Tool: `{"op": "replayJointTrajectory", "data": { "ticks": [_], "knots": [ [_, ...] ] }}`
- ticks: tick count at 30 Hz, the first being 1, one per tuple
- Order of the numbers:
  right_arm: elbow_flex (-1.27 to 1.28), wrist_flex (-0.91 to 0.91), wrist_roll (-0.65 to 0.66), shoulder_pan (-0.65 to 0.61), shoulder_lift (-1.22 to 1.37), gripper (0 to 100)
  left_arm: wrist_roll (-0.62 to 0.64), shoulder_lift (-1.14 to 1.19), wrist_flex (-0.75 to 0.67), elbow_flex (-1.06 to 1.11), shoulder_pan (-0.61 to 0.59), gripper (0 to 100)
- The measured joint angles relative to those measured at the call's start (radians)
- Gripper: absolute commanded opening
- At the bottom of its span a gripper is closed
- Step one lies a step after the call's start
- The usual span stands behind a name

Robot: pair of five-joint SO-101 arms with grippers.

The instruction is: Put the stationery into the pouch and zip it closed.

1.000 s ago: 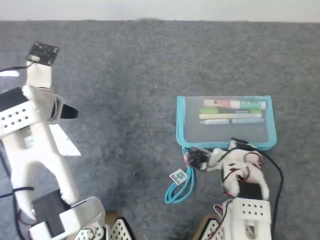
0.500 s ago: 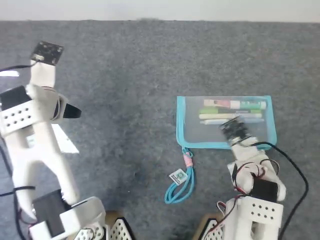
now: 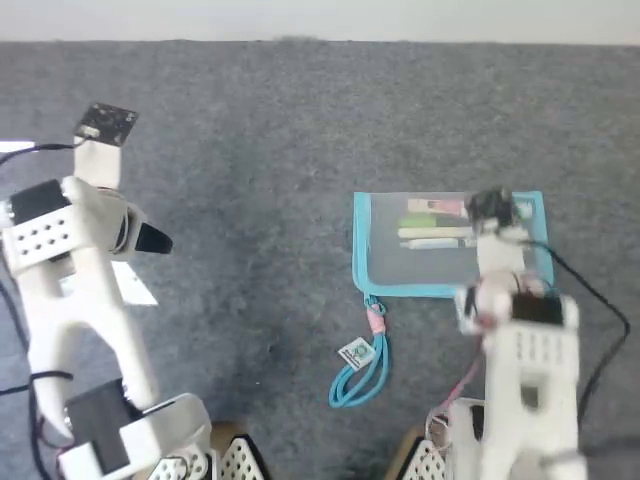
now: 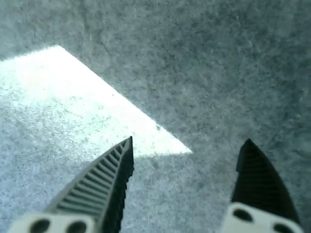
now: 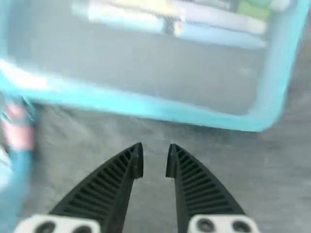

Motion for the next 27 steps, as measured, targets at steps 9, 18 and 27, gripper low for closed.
{"op": "replayJointTrajectory", "data": {
  "ticks": [9, 18, 27],
  "knots": [
    [-0.245, 0.000, -0.623, -0.032, 0.399, 9.9, 0.000, 0.000, 0.087, 0.000, 0.000, 32],
    [-0.201, -0.015, -0.644, 0.109, 0.396, 9.9, 0.000, 0.000, 0.114, 0.000, 0.000, 32],
    [-0.187, 0.018, 0.532, -0.115, 0.319, 9.8, 0.031, 0.000, 0.150, 0.000, -0.002, 32]
  ]
}}
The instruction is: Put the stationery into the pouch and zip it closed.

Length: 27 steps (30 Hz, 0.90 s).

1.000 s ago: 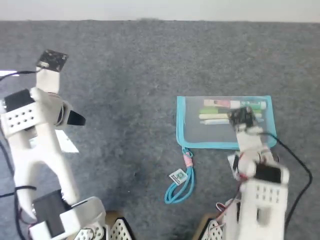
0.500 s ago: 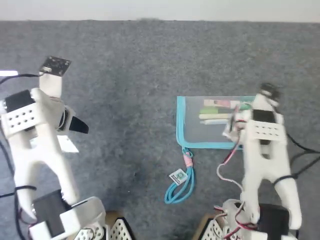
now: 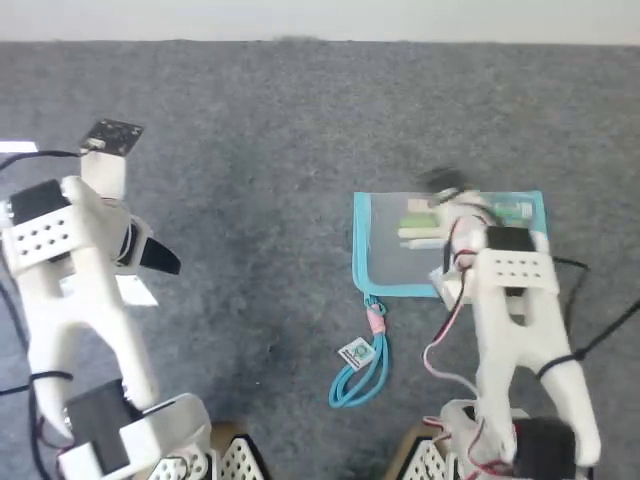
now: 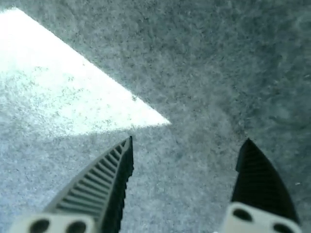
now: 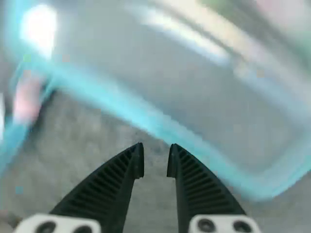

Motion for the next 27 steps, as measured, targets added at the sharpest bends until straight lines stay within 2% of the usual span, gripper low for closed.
{"op": "replayJointTrajectory", "data": {
  "ticks": [2, 3, 7, 10, 12, 15, 18, 20, 23, 27],
  "knots": [
    [0.000, 0.014, 0.195, -0.071, -0.054, 9.7, 0.020, 0.000, 0.002, 0.014, -0.006, 32],
    [-0.002, 0.011, 0.221, -0.097, -0.087, 9.5, 0.025, 0.000, 0.002, 0.026, -0.008, 32],
    [0.071, -0.152, 0.190, -0.152, -0.290, 9.4, 0.060, -0.063, -0.077, 0.130, 0.012, 32],
    [0.249, -0.370, 0.189, -0.204, -0.476, 9.9, 0.095, -0.170, -0.206, 0.279, 0.041, 32],
    [0.405, -0.491, 0.245, -0.250, -0.557, 11.8, 0.104, -0.242, -0.293, 0.394, 0.055, 33],
    [0.601, -0.531, 0.364, -0.304, -0.578, 25.0, 0.106, -0.299, -0.394, 0.546, 0.071, 33],
    [0.647, -0.497, 0.451, -0.311, -0.580, 40.5, 0.106, -0.302, -0.440, 0.600, 0.064, 33],
    [0.664, -0.480, 0.500, -0.322, -0.582, 44.5, 0.106, -0.292, -0.453, 0.601, 0.071, 33],
    [0.723, -0.480, 0.534, -0.336, -0.585, 40.8, 0.120, -0.229, -0.489, 0.601, 0.075, 33],
    [0.819, -0.588, 0.543, -0.316, -0.589, 34.2, 0.124, -0.104, -0.520, 0.580, 0.074, 33]
  ]
}}
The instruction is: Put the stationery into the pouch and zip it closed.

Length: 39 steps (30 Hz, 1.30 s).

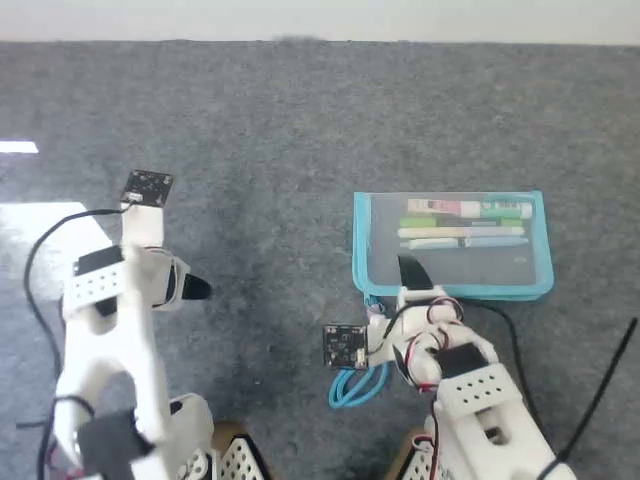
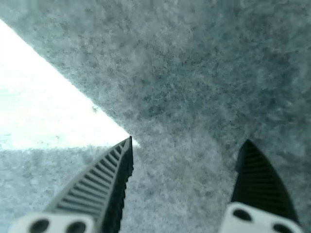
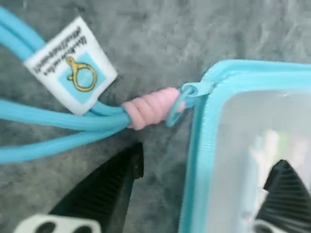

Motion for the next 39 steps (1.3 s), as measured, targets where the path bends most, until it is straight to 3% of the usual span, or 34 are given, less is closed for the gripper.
{"op": "replayJointTrajectory", "data": {
  "ticks": [4, 11, 27, 39],
  "knots": [
    [0.051, -0.098, 0.002, 0.011, 0.000, 36.1, 0.000, 0.089, -0.002, -0.041, 0.000, 33],
    [0.060, -0.221, 0.002, 0.046, 0.000, 37.0, 0.002, 0.020, -0.002, -0.017, 0.002, 33],
    [0.071, -0.241, 0.002, 0.049, 0.011, 37.0, 0.002, -0.098, 0.002, 0.034, 0.000, 33],
    [-0.130, -0.433, 0.002, 0.118, 0.499, 36.8, 0.002, -0.098, 0.002, 0.034, 0.000, 33]
  ]
}}
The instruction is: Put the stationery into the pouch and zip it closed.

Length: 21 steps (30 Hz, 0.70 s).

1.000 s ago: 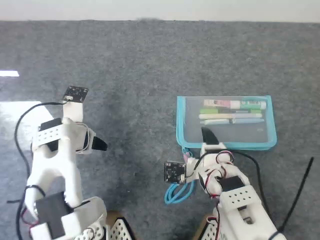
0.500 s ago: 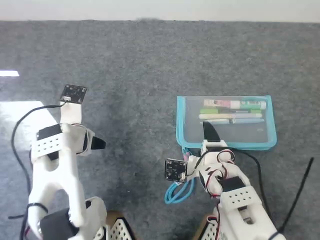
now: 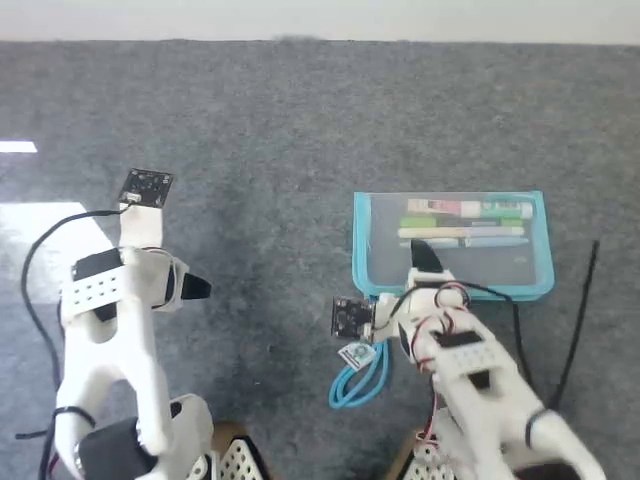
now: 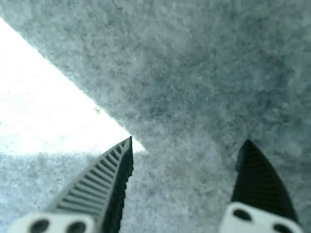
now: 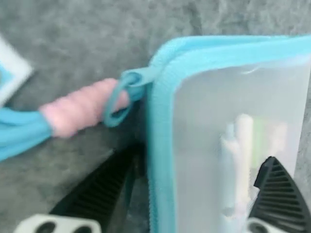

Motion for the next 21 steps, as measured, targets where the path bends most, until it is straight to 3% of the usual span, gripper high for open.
{"op": "replayJointTrajectory", "data": {
  "ticks": [3, 9, 21],
  "knots": [
    [-0.038, -0.021, 0.000, 0.006, 0.068, 31.6, 0.000, 0.000, 0.000, 0.000, 0.000, 33],
    [-0.054, -0.023, 0.000, 0.006, 0.084, 7.6, 0.000, 0.000, 0.000, 0.000, 0.000, 33],
    [-0.084, -0.041, -0.015, 0.021, 0.086, 0.7, 0.000, 0.000, 0.000, 0.000, 0.000, 33]
  ]
}}
